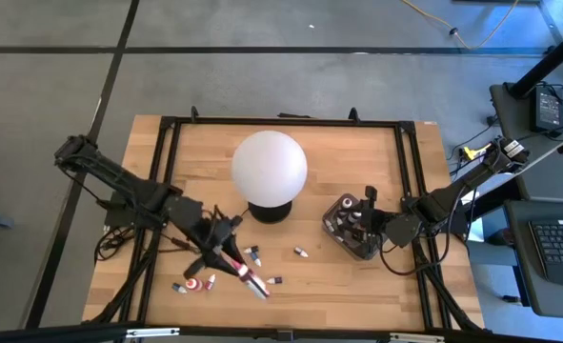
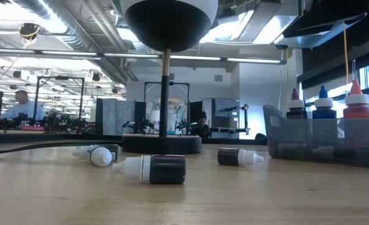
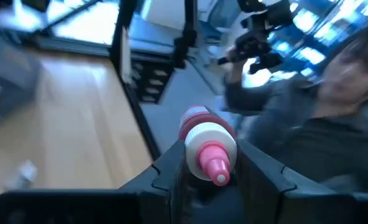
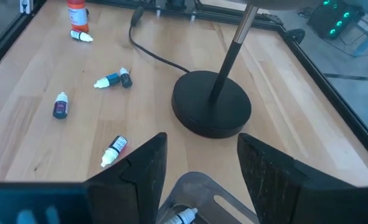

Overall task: Pick & Place food coloring
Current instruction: Put the large pink food coloring bottle into the black container

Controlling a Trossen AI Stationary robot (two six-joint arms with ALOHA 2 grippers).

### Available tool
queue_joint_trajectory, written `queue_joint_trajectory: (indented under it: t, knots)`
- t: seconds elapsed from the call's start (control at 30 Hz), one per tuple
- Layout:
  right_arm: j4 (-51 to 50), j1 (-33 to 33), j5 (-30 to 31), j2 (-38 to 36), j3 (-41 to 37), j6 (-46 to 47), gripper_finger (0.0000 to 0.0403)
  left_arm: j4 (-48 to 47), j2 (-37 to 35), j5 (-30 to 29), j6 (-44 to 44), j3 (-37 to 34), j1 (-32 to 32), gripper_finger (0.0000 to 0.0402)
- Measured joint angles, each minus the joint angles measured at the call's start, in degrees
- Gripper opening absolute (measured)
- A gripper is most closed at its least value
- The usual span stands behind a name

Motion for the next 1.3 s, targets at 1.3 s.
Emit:
queue_joint_trajectory:
  t: [1.3]
  knots:
    - [-10.1,0.0,-1.2,0.6,0.0,12.4,0.0197,-60.3,69.2,-13.1,16.9,78.3,7.6,0.0115]
